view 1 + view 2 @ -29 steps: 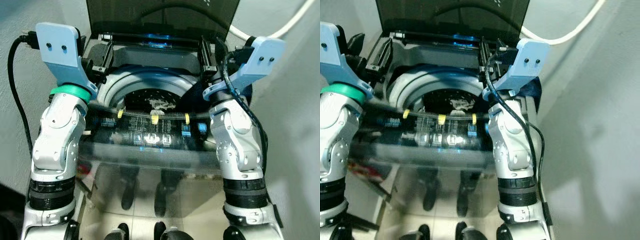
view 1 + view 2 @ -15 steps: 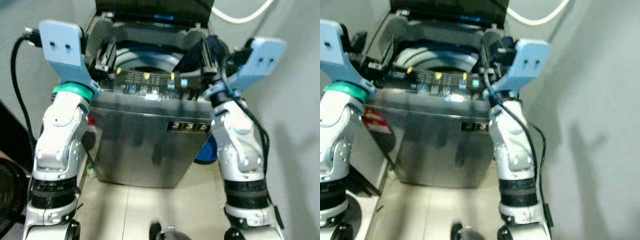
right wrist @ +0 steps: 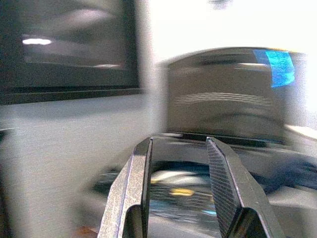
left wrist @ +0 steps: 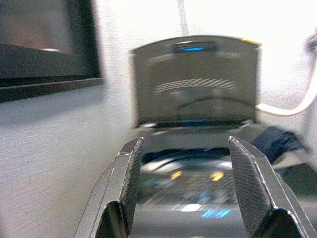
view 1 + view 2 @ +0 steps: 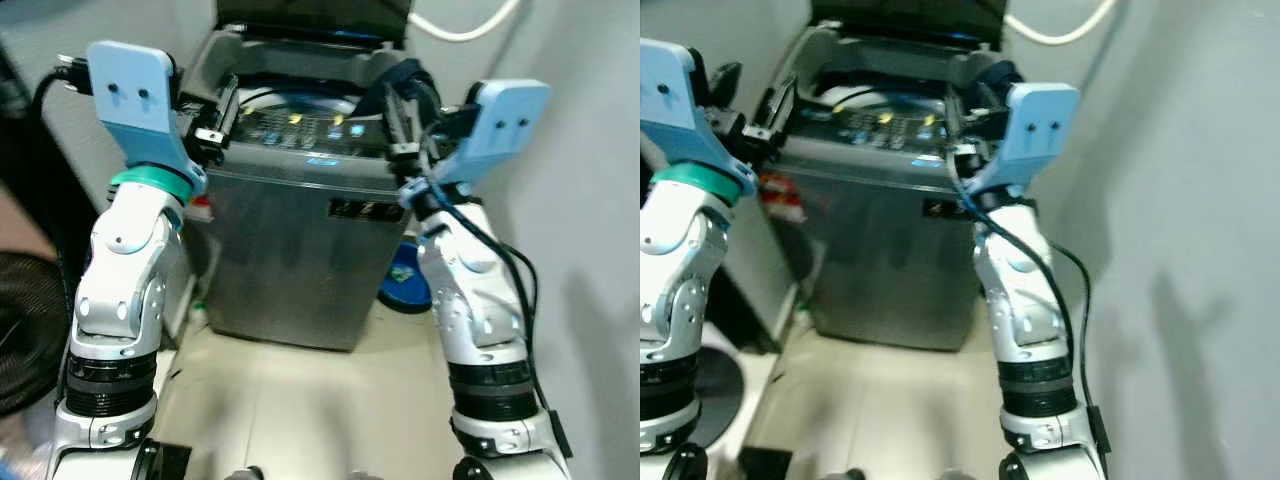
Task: Clothes washing
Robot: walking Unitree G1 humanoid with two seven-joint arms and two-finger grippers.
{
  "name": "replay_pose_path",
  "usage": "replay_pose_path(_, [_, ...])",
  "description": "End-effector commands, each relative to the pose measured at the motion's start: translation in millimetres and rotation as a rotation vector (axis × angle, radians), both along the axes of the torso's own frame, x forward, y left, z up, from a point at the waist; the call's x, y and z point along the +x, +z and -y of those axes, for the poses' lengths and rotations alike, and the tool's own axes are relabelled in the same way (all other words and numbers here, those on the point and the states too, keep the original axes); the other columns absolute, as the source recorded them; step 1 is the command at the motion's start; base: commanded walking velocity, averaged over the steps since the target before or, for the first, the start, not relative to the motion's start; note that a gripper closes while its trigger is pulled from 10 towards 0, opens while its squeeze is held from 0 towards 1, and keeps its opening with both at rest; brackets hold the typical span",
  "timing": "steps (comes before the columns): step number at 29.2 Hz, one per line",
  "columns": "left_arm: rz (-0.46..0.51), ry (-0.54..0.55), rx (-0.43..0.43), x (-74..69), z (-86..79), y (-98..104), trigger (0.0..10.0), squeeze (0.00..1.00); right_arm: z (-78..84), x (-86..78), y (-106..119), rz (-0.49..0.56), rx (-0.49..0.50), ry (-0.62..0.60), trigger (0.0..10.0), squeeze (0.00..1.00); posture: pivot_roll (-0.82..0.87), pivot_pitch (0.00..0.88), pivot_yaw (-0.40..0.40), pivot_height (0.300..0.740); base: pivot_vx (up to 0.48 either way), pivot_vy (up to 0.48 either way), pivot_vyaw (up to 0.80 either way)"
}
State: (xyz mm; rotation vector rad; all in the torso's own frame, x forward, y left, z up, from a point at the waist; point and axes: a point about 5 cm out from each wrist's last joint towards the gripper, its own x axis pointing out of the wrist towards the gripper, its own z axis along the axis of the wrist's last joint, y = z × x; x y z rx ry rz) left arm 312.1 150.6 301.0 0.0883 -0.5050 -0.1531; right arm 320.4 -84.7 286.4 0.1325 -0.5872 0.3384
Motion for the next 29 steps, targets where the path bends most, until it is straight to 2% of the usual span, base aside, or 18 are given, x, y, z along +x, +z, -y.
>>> replay_pose_path(1, [-0.038,-0.023,0.012,-0.3,5.0,-8.8,10.0,0.00,1.6,0.6,-5.0,-0.016,-0.020,-0.005,10.0,0.00,0.04,0.046,-0.001,0.740,0.000,0.000,0.79])
replay_pose_path(4, [-0.071,-0.045,0.011,-0.8,9.3,-16.5,10.0,0.00,2.2,0.3,-11.4,-0.032,-0.040,-0.007,10.0,0.00,0.04,0.047,-0.003,0.740,0.000,0.000,0.78])
replay_pose_path(6, [-0.158,-0.104,-0.023,-3.2,19.3,-33.4,10.0,0.00,1.6,-0.2,-25.4,-0.063,-0.083,0.005,10.0,0.00,0.04,0.050,-0.006,0.740,0.000,0.000,0.79])
replay_pose_path(10, [-0.223,-0.157,-0.032,-7.8,27.9,-47.7,10.0,0.00,1.4,-1.1,-33.8,-0.083,-0.110,0.017,10.0,0.00,0.04,0.051,-0.008,0.740,0.000,0.000,0.78])
replay_pose_path(17, [-0.290,-0.200,-0.079,-12.1,33.8,-60.5,10.0,0.00,2.8,-1.3,-46.0,-0.114,-0.140,0.020,10.0,0.00,0.04,0.049,-0.011,0.740,0.000,0.000,0.78])
replay_pose_path(27, [-0.356,-0.217,-0.063,-18.4,39.0,-73.8,10.0,0.00,3.6,-0.5,-61.9,-0.156,-0.167,0.019,10.0,0.00,0.05,0.042,-0.013,0.740,0.000,0.000,0.78])
replay_pose_path(29, [-0.366,-0.199,-0.023,-19.0,40.2,-78.9,10.0,0.00,6.4,0.6,-69.6,-0.182,-0.168,0.009,10.0,0.00,0.05,0.037,-0.014,0.740,0.000,0.000,0.78])
